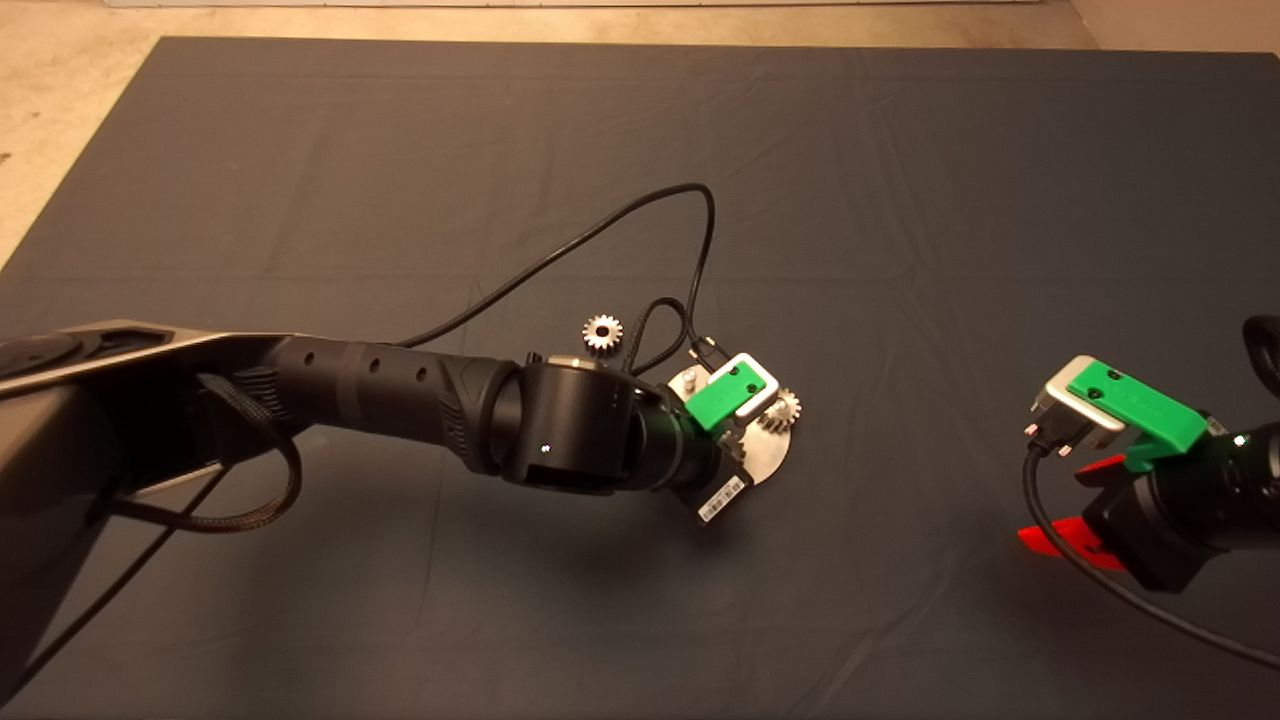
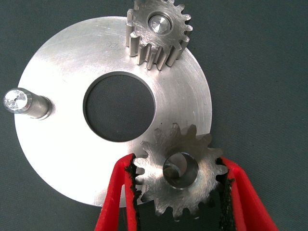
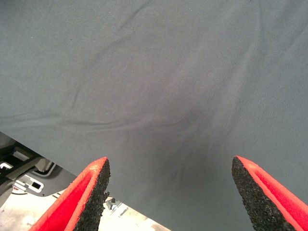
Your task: Install three planetary gears onto the carrier pins
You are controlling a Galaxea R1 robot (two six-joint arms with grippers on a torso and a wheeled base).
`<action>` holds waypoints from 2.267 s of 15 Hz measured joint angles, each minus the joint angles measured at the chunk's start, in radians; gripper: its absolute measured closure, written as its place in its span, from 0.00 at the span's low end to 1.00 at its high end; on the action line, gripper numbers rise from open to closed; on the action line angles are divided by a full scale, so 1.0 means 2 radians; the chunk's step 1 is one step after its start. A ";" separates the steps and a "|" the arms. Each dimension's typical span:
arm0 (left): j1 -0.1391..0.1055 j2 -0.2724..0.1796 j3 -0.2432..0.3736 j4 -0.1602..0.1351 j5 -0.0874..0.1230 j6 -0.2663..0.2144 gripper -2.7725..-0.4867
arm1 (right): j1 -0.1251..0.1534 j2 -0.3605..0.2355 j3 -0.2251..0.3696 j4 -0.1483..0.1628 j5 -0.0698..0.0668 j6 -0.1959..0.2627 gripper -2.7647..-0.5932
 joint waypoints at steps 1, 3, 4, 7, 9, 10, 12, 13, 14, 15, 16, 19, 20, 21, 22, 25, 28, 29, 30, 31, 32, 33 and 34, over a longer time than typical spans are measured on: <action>0.000 0.000 0.000 0.000 -0.001 0.000 0.93 | 0.000 0.000 0.000 0.000 0.000 0.000 0.42; 0.000 0.000 0.000 0.000 0.000 0.000 0.93 | 0.000 0.000 0.000 0.000 0.000 0.000 0.42; 0.000 0.000 0.002 0.000 0.001 0.000 0.93 | 0.000 0.000 0.000 0.000 0.000 0.000 0.42; 0.001 -0.004 0.009 0.002 0.010 0.000 0.93 | 0.000 0.001 0.000 0.000 0.000 0.000 0.42; 0.005 -0.013 0.016 0.002 0.014 0.000 0.93 | 0.001 0.001 0.000 0.001 0.000 0.000 0.42; 0.005 -0.014 0.017 0.002 0.014 0.000 0.93 | 0.001 0.002 0.000 0.001 0.000 0.000 0.42; 0.005 -0.017 0.019 0.002 0.015 0.000 0.93 | 0.001 0.003 0.000 0.001 0.001 0.000 0.42; 0.005 -0.017 0.019 0.002 0.016 -0.001 0.93 | 0.001 0.003 0.000 0.001 0.001 0.000 0.42; 0.005 -0.016 0.019 0.002 0.016 -0.001 0.93 | 0.001 0.002 0.000 0.001 0.001 0.000 0.42; 0.005 -0.015 0.019 0.003 0.018 -0.001 0.93 | 0.001 0.003 0.000 0.001 0.001 0.000 0.42; 0.005 -0.015 0.019 0.003 0.017 -0.003 0.93 | 0.001 0.003 0.000 0.001 0.000 0.000 0.42; 0.005 -0.013 0.019 0.003 0.020 -0.004 0.93 | 0.001 0.003 0.000 0.001 0.001 0.000 0.42; 0.005 -0.013 0.019 0.003 0.020 -0.004 0.93 | 0.001 0.003 0.000 0.001 0.001 0.000 0.42; 0.005 -0.013 0.019 0.003 0.020 -0.004 0.93 | 0.001 0.003 0.000 0.001 0.001 0.000 0.42; 0.005 -0.013 0.019 0.003 0.020 -0.004 0.93 | 0.001 0.003 0.000 0.001 0.001 0.000 0.42; 0.005 -0.013 0.019 0.004 0.020 -0.004 0.93 | 0.001 0.002 0.000 0.002 0.000 0.000 0.42; 0.005 -0.014 0.019 0.004 0.020 -0.004 0.92 | 0.001 0.002 0.000 0.002 0.001 0.000 0.42; 0.005 -0.014 0.019 0.004 0.020 -0.004 0.90 | 0.001 0.002 0.000 0.002 0.000 0.000 0.42; 0.006 -0.014 0.019 0.004 0.020 -0.004 0.90 | 0.001 0.002 0.000 0.002 0.000 0.000 0.42; 0.007 -0.014 0.019 0.004 0.023 -0.004 0.90 | 0.001 0.002 0.000 0.002 0.001 0.000 0.42; 0.010 -0.014 0.019 0.004 0.025 -0.004 0.87 | 0.001 0.002 0.000 0.002 0.000 0.000 0.42; 0.010 -0.016 0.019 0.004 0.024 -0.004 0.86 | 0.001 0.002 0.000 0.002 0.000 0.000 0.42; 0.010 -0.016 0.019 0.004 0.025 -0.004 0.85 | 0.001 0.001 0.000 0.002 0.000 0.000 0.42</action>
